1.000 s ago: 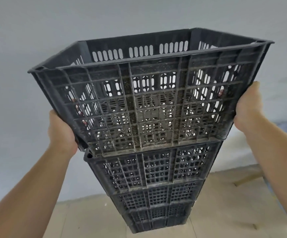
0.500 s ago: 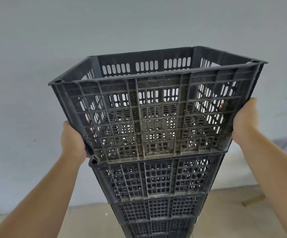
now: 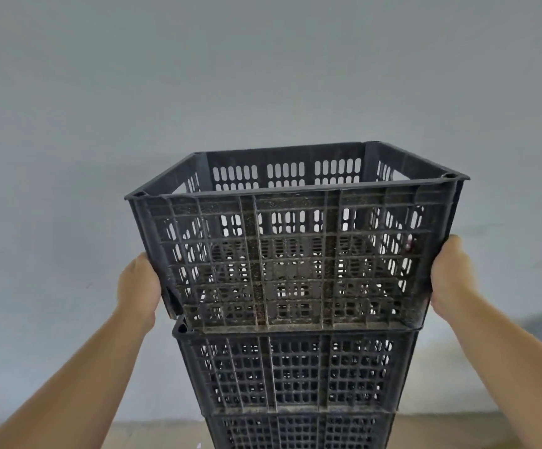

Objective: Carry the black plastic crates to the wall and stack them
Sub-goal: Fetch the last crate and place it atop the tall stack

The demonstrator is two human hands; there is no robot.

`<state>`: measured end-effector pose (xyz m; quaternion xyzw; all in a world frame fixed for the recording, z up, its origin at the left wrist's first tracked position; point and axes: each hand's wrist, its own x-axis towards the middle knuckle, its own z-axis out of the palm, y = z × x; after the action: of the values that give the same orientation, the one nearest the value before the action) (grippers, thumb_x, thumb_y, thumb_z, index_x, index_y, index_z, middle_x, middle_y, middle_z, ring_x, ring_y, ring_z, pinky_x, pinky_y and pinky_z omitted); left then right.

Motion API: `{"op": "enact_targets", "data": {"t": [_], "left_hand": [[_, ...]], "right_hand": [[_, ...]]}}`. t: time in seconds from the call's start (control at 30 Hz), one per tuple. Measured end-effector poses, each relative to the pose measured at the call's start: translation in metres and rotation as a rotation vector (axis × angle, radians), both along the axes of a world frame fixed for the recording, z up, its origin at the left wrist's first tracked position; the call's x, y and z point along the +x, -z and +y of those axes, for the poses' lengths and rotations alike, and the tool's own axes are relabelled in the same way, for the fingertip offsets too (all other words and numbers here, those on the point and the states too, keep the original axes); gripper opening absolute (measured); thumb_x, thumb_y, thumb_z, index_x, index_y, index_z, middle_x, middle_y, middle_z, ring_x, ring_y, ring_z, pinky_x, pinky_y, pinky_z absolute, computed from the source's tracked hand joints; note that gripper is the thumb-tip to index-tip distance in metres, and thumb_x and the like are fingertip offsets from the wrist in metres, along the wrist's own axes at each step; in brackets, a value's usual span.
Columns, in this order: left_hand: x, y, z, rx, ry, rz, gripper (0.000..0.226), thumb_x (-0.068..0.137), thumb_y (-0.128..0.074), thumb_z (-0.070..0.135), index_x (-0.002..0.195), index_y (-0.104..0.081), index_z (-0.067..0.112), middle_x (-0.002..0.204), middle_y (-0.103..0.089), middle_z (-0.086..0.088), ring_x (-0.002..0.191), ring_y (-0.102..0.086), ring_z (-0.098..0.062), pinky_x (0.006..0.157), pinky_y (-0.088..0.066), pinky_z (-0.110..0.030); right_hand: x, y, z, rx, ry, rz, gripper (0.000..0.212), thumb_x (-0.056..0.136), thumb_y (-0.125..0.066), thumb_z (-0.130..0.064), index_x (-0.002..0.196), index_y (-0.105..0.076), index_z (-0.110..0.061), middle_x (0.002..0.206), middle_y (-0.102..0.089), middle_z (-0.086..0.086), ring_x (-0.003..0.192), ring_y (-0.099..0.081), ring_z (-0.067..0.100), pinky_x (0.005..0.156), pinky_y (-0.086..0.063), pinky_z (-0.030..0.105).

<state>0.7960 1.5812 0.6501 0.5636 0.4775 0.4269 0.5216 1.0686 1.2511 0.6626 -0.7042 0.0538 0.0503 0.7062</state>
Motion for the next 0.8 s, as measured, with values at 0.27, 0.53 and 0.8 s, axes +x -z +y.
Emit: {"op": "enact_targets", "data": {"t": [0.27,0.53,0.8], "left_hand": [[-0.008,-0.059,-0.031,0.482,-0.170,-0.091,0.047,0.102,-0.032,0.036,0.145,-0.047,0.025,0.141,-0.047,0.005,0.121,-0.050,-0.016,0.103,-0.037,-0.033],[0.026,-0.158,-0.084,1.029,0.340,0.394,0.049,0.107,-0.042,0.040,0.154,-0.043,0.025,0.157,-0.043,0.005,0.145,-0.040,-0.014,0.117,-0.031,-0.036],[0.085,-0.178,-0.090,0.979,0.600,0.942,0.069,0.106,-0.018,0.060,0.165,-0.022,0.024,0.172,-0.020,0.002,0.156,-0.023,-0.022,0.125,-0.023,-0.048]], "right_hand": [[-0.012,-0.052,-0.030,0.183,0.066,-0.273,0.030,0.097,-0.038,-0.031,0.114,-0.062,-0.027,0.110,-0.064,-0.008,0.095,-0.058,0.010,0.085,-0.046,0.035],[-0.072,-0.149,-0.001,-0.660,-0.288,-1.018,0.030,0.103,-0.037,-0.035,0.123,-0.058,-0.023,0.110,-0.059,-0.012,0.104,-0.053,0.014,0.102,-0.041,0.043],[-0.075,-0.176,0.074,-1.163,-0.622,-1.022,0.052,0.109,-0.014,-0.045,0.131,-0.055,-0.022,0.123,-0.065,0.002,0.120,-0.060,0.029,0.106,-0.044,0.050]]}}
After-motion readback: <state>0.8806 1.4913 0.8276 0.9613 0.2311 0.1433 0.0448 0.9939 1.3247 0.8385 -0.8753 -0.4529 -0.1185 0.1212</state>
